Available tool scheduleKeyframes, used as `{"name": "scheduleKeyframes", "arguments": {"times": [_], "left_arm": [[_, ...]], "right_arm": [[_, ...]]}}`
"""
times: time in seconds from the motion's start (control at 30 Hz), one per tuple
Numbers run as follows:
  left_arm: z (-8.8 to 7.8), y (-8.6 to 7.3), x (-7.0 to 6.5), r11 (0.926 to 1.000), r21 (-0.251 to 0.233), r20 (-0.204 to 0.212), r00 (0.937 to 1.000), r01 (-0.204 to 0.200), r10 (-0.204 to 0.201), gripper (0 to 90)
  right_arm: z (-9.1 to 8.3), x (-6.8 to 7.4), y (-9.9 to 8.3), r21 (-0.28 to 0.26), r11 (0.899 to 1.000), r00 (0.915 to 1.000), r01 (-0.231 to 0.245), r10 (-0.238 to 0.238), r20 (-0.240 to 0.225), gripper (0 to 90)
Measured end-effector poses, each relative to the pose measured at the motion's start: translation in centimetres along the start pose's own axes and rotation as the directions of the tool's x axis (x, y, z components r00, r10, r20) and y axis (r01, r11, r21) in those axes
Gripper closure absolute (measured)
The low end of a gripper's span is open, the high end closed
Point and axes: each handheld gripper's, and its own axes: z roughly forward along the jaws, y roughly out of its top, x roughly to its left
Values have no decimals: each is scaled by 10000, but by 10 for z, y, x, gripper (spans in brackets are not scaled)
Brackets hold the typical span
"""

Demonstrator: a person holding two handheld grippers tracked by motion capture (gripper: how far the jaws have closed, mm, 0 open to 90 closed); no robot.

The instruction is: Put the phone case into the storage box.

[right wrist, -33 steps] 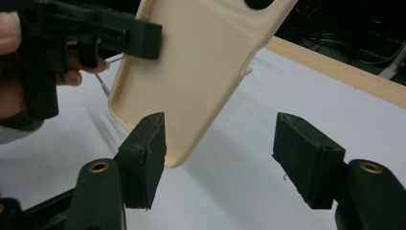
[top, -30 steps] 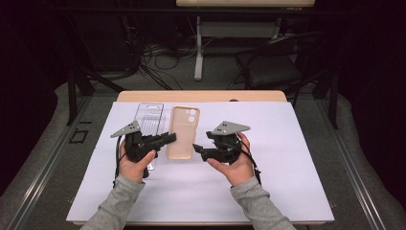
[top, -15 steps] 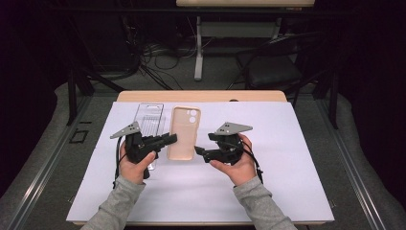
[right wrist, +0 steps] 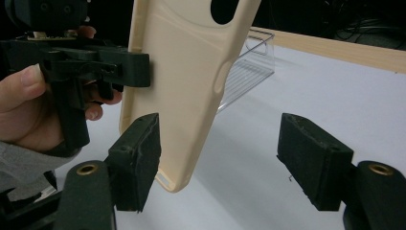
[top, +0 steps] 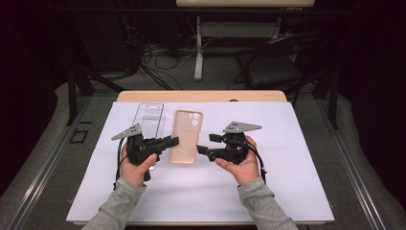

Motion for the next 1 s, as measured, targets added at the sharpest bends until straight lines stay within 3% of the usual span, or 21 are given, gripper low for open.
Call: {"name": "scheduleKeyframes", "arguments": {"times": [0.4, 0.6, 1.0], "left_arm": [[9, -6, -7, 9992, 344, 271, 9995, -190, 180, 804], [9, -7, -8, 9996, 238, 316, 9994, -159, 151, 804], [8, -7, -7, 10000, 12, 500, 9987, 10, -11, 804]], "right_arm": [[-2, 0, 0, -79, 10000, 10000, 10, -11, -74, 342], [-2, 1, -1, -127, 9999, 9999, -113, 113, 61, 372], [4, 1, -6, -147, 9978, 9964, -641, 632, -572, 477]]}}
